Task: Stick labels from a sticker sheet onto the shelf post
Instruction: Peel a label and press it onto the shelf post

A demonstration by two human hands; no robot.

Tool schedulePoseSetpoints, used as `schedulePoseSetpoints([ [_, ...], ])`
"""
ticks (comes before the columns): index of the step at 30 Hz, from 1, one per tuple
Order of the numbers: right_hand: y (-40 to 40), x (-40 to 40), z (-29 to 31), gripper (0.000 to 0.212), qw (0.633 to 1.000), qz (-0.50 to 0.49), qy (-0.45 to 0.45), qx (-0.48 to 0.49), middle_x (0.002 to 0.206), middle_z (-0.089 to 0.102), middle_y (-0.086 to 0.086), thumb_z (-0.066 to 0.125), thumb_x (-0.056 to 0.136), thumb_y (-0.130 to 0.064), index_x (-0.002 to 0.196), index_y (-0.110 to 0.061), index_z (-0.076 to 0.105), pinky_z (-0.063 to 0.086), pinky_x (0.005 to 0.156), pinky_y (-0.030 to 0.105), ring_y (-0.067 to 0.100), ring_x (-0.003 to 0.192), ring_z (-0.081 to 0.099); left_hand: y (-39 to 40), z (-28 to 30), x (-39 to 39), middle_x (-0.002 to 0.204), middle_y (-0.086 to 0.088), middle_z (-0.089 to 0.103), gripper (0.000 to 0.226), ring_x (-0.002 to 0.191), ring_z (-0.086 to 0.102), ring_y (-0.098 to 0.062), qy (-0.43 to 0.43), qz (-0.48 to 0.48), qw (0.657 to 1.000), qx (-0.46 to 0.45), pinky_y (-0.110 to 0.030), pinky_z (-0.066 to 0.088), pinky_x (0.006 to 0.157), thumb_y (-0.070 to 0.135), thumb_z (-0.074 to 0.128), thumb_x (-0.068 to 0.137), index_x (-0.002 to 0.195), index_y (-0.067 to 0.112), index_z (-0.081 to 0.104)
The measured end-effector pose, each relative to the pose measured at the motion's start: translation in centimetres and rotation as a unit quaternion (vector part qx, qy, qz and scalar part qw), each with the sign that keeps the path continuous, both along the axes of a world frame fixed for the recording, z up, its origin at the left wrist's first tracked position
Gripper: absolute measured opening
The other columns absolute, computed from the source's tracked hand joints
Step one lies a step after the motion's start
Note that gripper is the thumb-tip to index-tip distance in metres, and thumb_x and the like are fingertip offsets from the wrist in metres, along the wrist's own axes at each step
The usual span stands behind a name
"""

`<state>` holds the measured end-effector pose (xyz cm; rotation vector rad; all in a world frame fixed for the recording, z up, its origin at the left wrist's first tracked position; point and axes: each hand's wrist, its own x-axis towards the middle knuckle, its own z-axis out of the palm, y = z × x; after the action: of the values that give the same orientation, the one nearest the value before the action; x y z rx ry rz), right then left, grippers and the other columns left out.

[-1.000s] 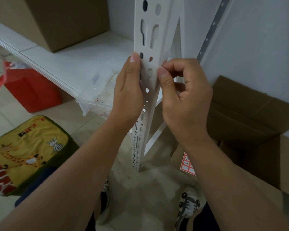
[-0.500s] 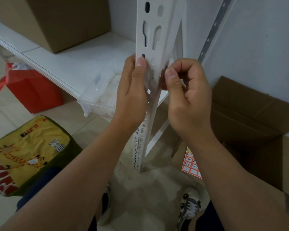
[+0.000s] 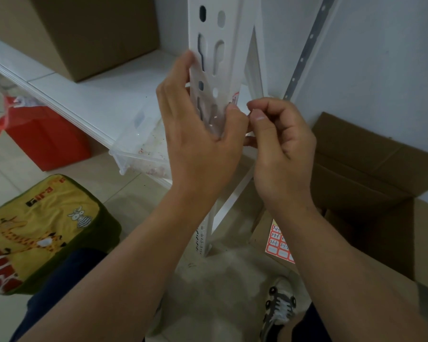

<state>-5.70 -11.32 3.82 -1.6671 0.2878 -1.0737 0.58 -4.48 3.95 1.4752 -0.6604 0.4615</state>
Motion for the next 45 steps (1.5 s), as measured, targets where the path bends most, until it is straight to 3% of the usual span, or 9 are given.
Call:
schedulePoseSetpoints([
  [5,0.0,0.3,-0.2,0.01,0.999,-0.02,-0.007,-0.031,0.08,0.061,0.001,0.057,0.093,-0.008,0.087,-0.016,0.057,0.057,0.064,0.034,0.021,0.074,0.061,0.1,0.9,-0.1,0.122,0.002,0.046,0.063,0.11,0.051,-0.009,-0.005,0.043,0.999,0.028,-0.021,0.052,0.084,0.017,0.069,0.077,0.132,0.006,0.042],
  [9,0.0,0.5,-0.4,0.015,0.999,-0.02,-0.011,-0.042,0.076,0.057,-0.003,0.058,0.093,-0.005,0.083,-0.016,0.055,0.05,0.06,0.022,0.009,0.067,0.055,-0.2,1.5,-0.2,0.118,0.001,0.046,0.059,0.105,0.05,-0.008,0.0,0.056,0.998,0.038,-0.008,0.042,0.08,0.013,0.068,0.074,0.126,0.004,0.042],
  [15,-0.2,0.4,-0.6,0.006,0.998,-0.024,-0.009,-0.055,0.083,0.06,-0.007,0.056,0.094,-0.003,0.094,-0.008,0.059,0.049,0.067,0.015,0.002,0.075,0.059,-0.5,2.1,-0.7,0.111,0.007,0.042,0.054,0.096,0.054,-0.011,0.027,0.055,0.998,0.026,-0.011,0.043,0.071,0.013,0.062,0.073,0.122,0.007,0.04],
  [19,-0.4,0.4,-0.8,0.013,0.995,-0.042,0.002,-0.095,0.092,0.061,-0.005,0.059,0.094,-0.008,0.105,-0.003,0.061,0.051,0.072,0.017,0.007,0.085,0.062,-0.2,1.7,-0.3,0.115,0.008,0.042,0.058,0.102,0.05,-0.005,0.016,0.042,0.999,0.03,-0.01,0.044,0.078,0.015,0.065,0.074,0.126,0.006,0.039],
  [24,-0.2,0.7,-0.5,0.017,0.98,-0.068,0.006,-0.188,0.095,0.056,-0.013,0.059,0.093,-0.016,0.108,-0.009,0.062,0.05,0.072,0.011,0.0,0.089,0.058,1.4,0.7,1.1,0.122,0.001,0.043,0.061,0.111,0.054,-0.012,-0.023,-0.062,0.997,0.025,-0.032,0.058,0.083,0.018,0.057,0.079,0.133,-0.003,0.037],
  [30,-0.1,0.7,0.5,0.019,0.931,-0.148,0.018,-0.334,0.093,0.071,0.007,0.059,0.094,-0.019,0.099,-0.003,0.069,0.053,0.072,0.014,0.008,0.082,0.064,1.9,0.1,1.8,0.126,-0.02,0.05,0.058,0.112,0.05,0.001,-0.031,-0.093,0.995,0.013,-0.016,0.048,0.089,0.013,0.047,0.077,0.13,-0.012,0.041],
  [33,-0.5,0.3,1.2,0.023,0.888,-0.158,0.052,-0.429,0.087,0.071,0.008,0.055,0.096,-0.023,0.095,-0.004,0.069,0.056,0.062,0.03,0.017,0.073,0.066,2.0,0.0,2.0,0.125,-0.018,0.051,0.058,0.111,0.05,0.004,-0.031,-0.101,0.994,0.01,-0.016,0.048,0.089,0.012,0.046,0.077,0.129,-0.012,0.042],
  [36,-0.7,-0.1,2.0,0.029,0.853,-0.152,0.093,-0.49,0.083,0.07,0.01,0.052,0.097,-0.027,0.094,-0.004,0.068,0.055,0.058,0.032,0.022,0.065,0.065,2.0,0.1,2.1,0.123,-0.015,0.051,0.058,0.109,0.051,0.005,-0.034,-0.104,0.994,0.01,-0.016,0.048,0.089,0.012,0.046,0.076,0.128,-0.012,0.043],
  [45,-0.7,0.2,3.3,0.02,0.852,-0.15,0.117,-0.488,0.074,0.065,0.004,0.056,0.094,-0.024,0.084,-0.01,0.066,0.05,0.056,0.03,0.016,0.061,0.058,2.0,0.4,1.8,0.121,-0.015,0.052,0.057,0.107,0.054,-0.003,-0.027,-0.106,0.994,-0.005,-0.016,0.048,0.087,0.013,0.045,0.076,0.127,-0.011,0.043],
])
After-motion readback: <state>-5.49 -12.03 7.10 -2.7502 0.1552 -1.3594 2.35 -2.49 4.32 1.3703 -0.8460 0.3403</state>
